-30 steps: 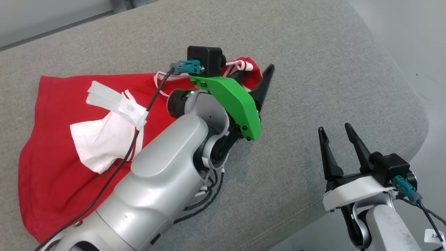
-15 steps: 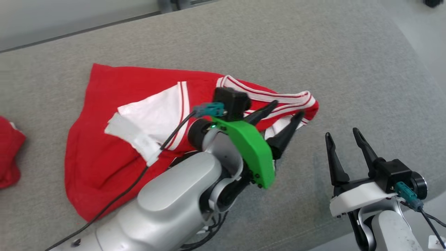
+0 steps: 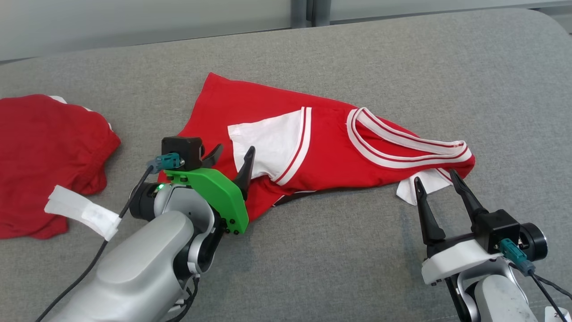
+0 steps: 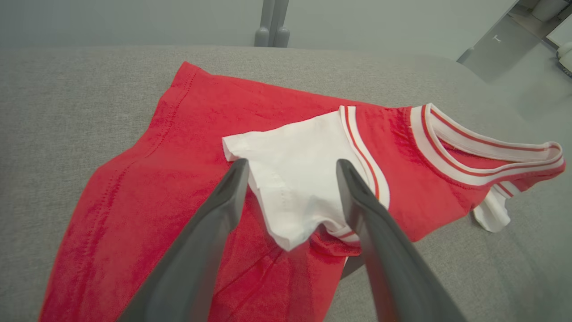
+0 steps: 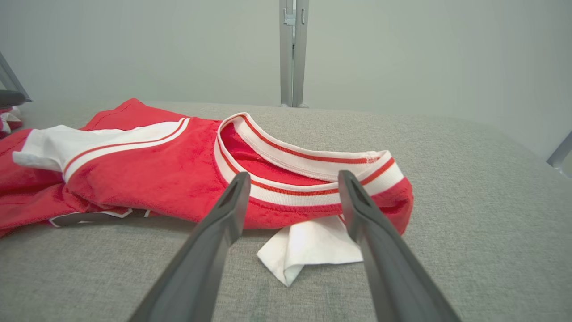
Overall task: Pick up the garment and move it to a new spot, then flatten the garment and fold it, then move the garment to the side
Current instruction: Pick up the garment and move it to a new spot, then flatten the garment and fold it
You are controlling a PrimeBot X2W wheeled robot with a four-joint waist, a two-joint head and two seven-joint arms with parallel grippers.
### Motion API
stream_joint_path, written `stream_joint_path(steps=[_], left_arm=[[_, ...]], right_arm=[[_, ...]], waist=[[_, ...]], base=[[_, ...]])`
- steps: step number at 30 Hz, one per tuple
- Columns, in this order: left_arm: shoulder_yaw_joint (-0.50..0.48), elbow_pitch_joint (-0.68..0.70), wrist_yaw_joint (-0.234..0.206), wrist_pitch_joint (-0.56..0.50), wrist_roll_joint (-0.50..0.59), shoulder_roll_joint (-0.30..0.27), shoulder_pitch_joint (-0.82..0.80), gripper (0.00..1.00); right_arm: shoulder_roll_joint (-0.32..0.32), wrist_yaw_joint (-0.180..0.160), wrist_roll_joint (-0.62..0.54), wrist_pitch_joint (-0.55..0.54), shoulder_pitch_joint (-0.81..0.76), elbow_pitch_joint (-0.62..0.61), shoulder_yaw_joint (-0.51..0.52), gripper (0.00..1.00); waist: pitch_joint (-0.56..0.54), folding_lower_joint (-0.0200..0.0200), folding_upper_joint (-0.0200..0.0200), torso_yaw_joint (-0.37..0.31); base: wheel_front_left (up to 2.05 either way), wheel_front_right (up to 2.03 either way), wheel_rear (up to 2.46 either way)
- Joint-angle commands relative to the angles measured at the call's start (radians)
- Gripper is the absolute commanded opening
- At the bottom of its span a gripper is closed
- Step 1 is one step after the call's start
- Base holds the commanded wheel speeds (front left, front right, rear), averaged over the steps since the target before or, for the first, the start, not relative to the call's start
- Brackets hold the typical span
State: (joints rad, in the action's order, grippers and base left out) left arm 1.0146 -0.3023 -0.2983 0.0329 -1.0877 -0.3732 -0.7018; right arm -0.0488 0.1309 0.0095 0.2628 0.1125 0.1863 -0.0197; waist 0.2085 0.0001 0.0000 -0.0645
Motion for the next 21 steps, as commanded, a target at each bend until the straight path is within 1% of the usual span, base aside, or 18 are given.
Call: stream_joint_path(steps=[1, 3, 9, 11, 12, 16, 17, 18, 19, 21], left_arm=[[-0.009, -0.014, 0.006, -0.013, -0.028, -0.003, 0.018, 1.00], [-0.010, -0.029, 0.020, -0.030, -0.043, 0.000, 0.020, 1.00], [-0.028, -0.121, 0.060, -0.081, -0.105, 0.038, 0.001, 1.00], [-0.027, -0.161, 0.074, -0.094, -0.117, 0.051, -0.010, 1.00], [-0.027, -0.161, 0.074, -0.094, -0.117, 0.051, -0.010, 1.00], [-0.022, -0.235, 0.102, -0.109, -0.117, 0.064, -0.032, 1.00], [-0.021, -0.245, 0.114, -0.111, -0.123, 0.070, -0.035, 0.80], [-0.026, -0.248, 0.130, -0.107, -0.130, 0.078, -0.040, 0.05], [-0.027, -0.246, 0.147, -0.103, -0.132, 0.088, -0.047, 0.00], [-0.010, -0.225, 0.174, -0.101, -0.114, 0.109, -0.064, 0.00]], right_arm=[[-0.003, 0.000, -0.006, 0.003, -0.009, -0.005, -0.002, 1.00], [-0.003, 0.000, -0.011, 0.003, -0.010, -0.006, -0.003, 1.00], [-0.003, 0.000, -0.007, 0.003, -0.005, -0.002, -0.014, 1.00], [-0.003, 0.000, -0.002, 0.003, 0.001, -0.001, -0.020, 1.00], [-0.003, 0.000, -0.002, 0.003, 0.001, -0.001, -0.020, 1.00], [-0.003, 0.000, 0.004, 0.003, 0.003, 0.001, -0.020, 1.00], [-0.003, 0.000, 0.005, 0.003, 0.000, 0.002, -0.021, 1.00], [-0.003, 0.000, 0.007, 0.003, -0.002, 0.002, -0.019, 1.00], [-0.003, 0.000, 0.009, 0.003, -0.006, 0.003, -0.015, 1.00], [-0.003, 0.000, 0.009, 0.003, -0.017, 0.002, -0.010, 1.00]], waist=[[-0.017, -0.0001, 0.0000, 0.020], [-0.015, -0.0001, 0.0000, 0.017], [-0.005, -0.0001, 0.0000, -0.012], [-0.003, -0.0001, 0.0000, -0.028], [-0.003, -0.0001, 0.0000, -0.028], [0.000, -0.0001, 0.0000, -0.061], [0.000, -0.0001, 0.0000, -0.069], [0.000, -0.0001, 0.0000, -0.077], [0.000, -0.0001, 0.0000, -0.083], [-0.001, -0.0001, 0.0000, -0.090]], base=[[0.00, 0.00, 0.00], [0.00, 0.00, 0.00], [0.00, 0.00, 0.00], [0.00, 0.00, 0.00], [0.00, 0.00, 0.00], [0.00, 0.00, 0.00], [0.00, 0.00, 0.00], [0.00, 0.00, 0.00], [0.00, 0.00, 0.00], [0.00, 0.00, 0.00]])
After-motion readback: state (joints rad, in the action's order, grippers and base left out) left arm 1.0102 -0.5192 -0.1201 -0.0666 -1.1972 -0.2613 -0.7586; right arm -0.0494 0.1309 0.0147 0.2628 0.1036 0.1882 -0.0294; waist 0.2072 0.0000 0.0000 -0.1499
